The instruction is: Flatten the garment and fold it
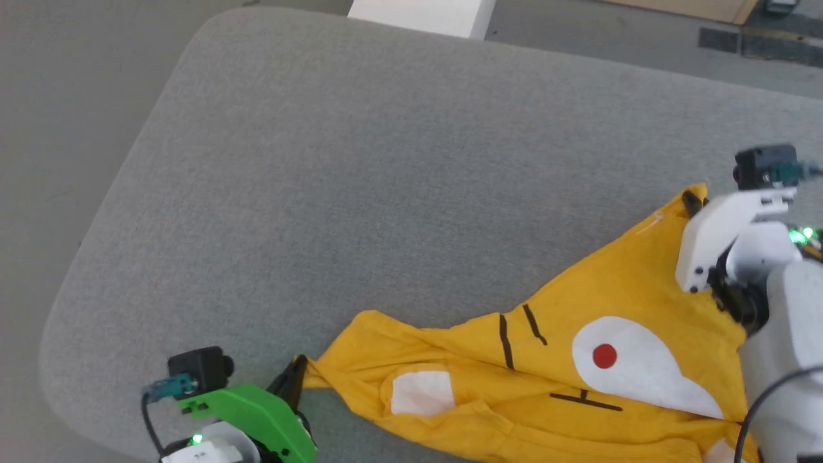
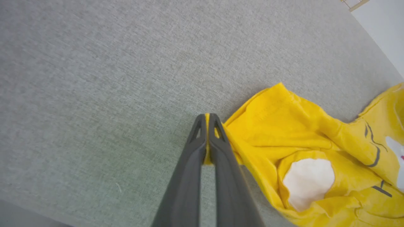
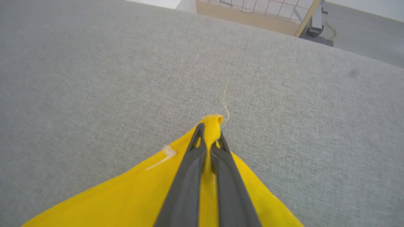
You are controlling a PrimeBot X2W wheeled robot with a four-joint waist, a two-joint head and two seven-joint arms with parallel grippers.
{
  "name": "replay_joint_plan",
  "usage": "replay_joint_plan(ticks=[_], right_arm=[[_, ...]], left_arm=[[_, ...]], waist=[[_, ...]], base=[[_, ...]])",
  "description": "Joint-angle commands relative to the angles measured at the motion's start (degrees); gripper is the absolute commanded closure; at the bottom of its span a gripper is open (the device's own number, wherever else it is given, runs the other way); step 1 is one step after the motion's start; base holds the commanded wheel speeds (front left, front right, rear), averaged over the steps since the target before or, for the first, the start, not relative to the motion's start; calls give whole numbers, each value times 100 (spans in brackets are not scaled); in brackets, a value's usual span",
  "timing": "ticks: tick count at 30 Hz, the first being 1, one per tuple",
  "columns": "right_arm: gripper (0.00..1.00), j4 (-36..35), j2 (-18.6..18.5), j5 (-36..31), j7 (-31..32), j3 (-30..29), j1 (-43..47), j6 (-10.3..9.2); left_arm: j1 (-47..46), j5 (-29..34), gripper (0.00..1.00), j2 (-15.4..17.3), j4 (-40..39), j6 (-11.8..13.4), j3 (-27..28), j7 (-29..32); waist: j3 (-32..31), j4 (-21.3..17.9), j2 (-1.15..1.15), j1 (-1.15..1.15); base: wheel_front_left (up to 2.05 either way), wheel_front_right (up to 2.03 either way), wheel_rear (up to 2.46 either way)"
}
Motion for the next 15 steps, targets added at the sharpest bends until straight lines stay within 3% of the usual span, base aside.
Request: replay_joint_plan(ticks=[1, 8, 15], right_arm=[[100, -184, 45, 106, -242, -41, 235, -9], [100, -1385, 138, 439, -1106, -351, 1312, -9], [100, -2696, -104, 582, -728, -520, 1799, -9]], left_arm=[[-9, 64, 100, 42, -29, 1, 60, -90], [-226, 71, 100, 85, -177, -104, 378, -584], [-1323, -189, 100, 226, -363, -419, 759, -672]], waist=[[-168, -184, 0, 0], [-393, -619, 0, 0], [-400, -1081, 0, 0]], base=[[0, 0, 0], [0, 0, 0], [0, 0, 0]])
